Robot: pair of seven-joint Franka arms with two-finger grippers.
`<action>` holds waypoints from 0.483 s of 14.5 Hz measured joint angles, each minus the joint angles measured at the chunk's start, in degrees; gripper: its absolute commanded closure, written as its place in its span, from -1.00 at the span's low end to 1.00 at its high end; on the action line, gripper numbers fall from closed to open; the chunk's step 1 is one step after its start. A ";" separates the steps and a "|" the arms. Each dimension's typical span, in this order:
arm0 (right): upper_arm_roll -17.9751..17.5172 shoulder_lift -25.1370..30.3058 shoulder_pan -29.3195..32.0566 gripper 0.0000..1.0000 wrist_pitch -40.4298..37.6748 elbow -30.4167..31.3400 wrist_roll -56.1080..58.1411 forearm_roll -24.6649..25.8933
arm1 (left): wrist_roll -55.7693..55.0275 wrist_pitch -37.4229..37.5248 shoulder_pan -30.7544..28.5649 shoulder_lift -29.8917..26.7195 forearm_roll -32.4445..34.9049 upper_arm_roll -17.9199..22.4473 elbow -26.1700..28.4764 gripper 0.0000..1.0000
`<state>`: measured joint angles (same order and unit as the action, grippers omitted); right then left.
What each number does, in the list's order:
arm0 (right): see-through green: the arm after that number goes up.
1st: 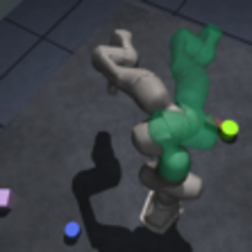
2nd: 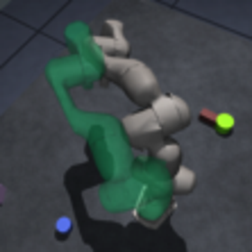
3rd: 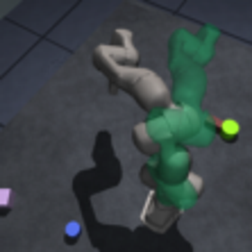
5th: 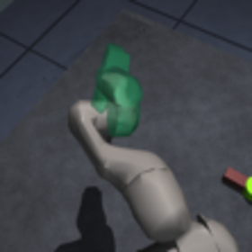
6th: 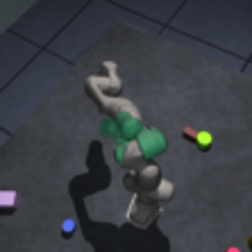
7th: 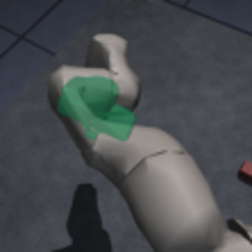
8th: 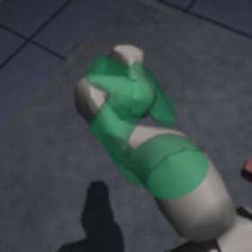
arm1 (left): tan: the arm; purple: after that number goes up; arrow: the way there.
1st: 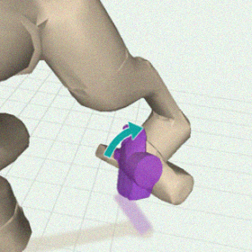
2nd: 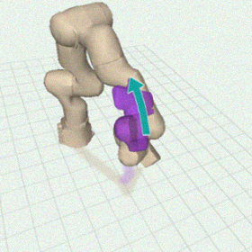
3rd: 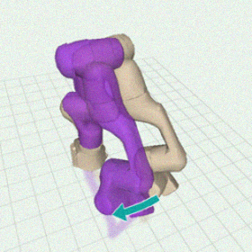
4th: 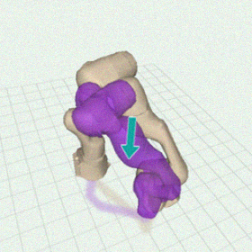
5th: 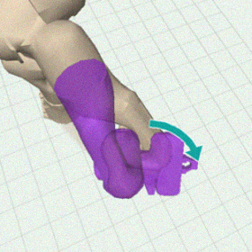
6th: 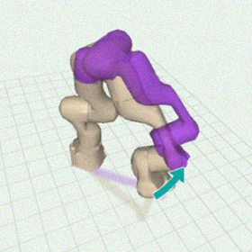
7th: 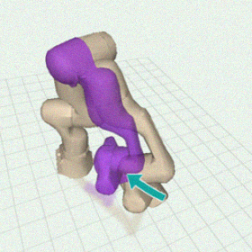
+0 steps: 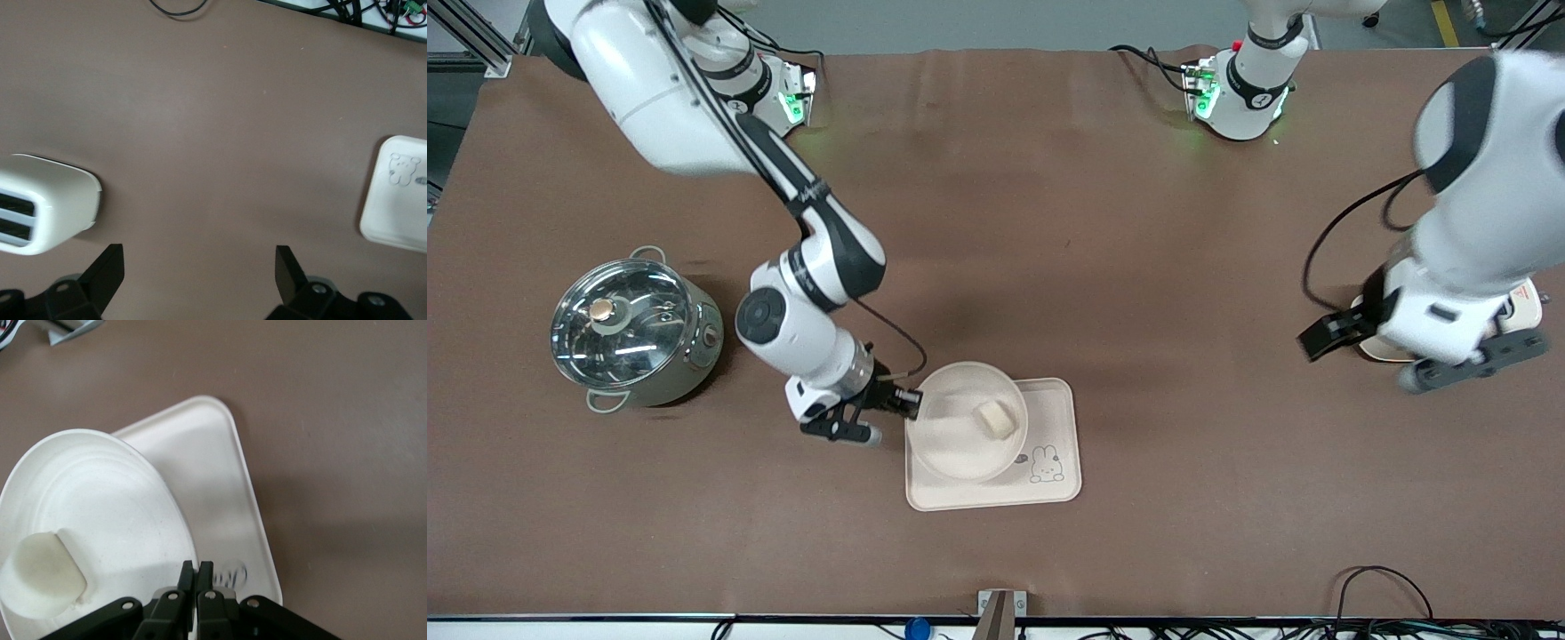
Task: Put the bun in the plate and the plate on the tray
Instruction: 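Set the plate onto the tray with the right gripper while the left arm retracts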
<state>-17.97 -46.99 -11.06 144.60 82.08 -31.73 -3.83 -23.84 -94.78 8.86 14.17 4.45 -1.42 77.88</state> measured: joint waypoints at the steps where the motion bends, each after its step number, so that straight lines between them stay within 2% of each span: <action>1: 0.29 -3.17 -0.58 0.99 -0.10 -3.76 -0.01 0.21 | 3.27 2.01 -1.11 -1.82 -0.07 0.02 0.04 -1.00; 4: 2.72 -10.64 -4.24 0.99 -0.14 -12.61 -1.28 0.35 | 10.66 5.71 -2.75 -7.81 -0.83 0.00 2.53 -1.00; 7: 3.85 -12.64 -6.42 0.99 -0.15 -14.86 -2.35 1.03 | 17.22 6.94 -4.96 -14.68 -4.43 -0.02 9.45 -1.00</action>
<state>-14.12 -59.63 -17.48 144.45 67.23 -34.09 -2.80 -6.62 -87.83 3.90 -0.51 0.02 -1.43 87.33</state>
